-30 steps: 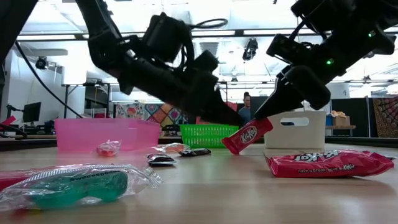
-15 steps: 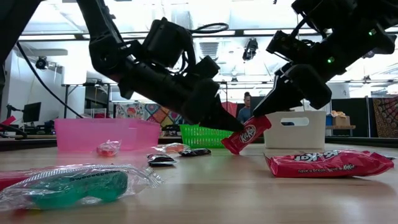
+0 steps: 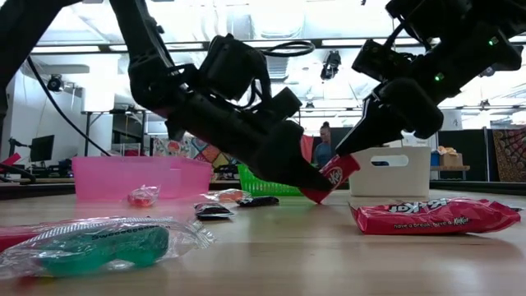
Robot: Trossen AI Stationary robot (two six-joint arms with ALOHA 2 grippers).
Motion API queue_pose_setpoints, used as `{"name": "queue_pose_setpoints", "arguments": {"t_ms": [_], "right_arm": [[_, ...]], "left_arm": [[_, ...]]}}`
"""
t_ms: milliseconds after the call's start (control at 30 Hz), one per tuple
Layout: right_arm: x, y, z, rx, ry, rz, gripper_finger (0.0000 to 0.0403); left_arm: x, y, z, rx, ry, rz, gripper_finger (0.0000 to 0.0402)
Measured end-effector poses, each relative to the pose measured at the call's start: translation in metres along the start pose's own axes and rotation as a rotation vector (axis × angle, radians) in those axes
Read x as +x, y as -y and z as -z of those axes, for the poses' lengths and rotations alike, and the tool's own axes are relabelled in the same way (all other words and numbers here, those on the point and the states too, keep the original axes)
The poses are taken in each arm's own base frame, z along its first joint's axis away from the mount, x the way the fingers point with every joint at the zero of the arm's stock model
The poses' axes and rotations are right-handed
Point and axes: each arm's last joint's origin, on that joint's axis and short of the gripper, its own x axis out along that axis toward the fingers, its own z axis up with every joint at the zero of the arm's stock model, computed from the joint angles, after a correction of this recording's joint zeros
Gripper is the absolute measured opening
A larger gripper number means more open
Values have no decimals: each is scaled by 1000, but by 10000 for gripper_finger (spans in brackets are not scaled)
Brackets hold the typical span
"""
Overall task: Sort candy
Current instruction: Put the red chocolate bar into the pink bin
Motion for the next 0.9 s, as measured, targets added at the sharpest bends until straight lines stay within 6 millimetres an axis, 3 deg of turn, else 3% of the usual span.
{"name": "queue_pose_setpoints", "arguments": {"t_ms": [233,433,700,900], "right_arm": [[-4,1,-4,38,17,-23,67],[-17,6,-15,82,72,-33,105],[-44,19,-36,191,209,-2,107],[-61,27,-46,240,282,-15,108]], "left_arm": [[-10,-1,-11,8,-43,-2,4],[-32,-3,-35,8,-71,-29,2],[-98,-19,-78,26,-183,-253,5],[-150,-44,-85,-43,-337,-472,7]]}}
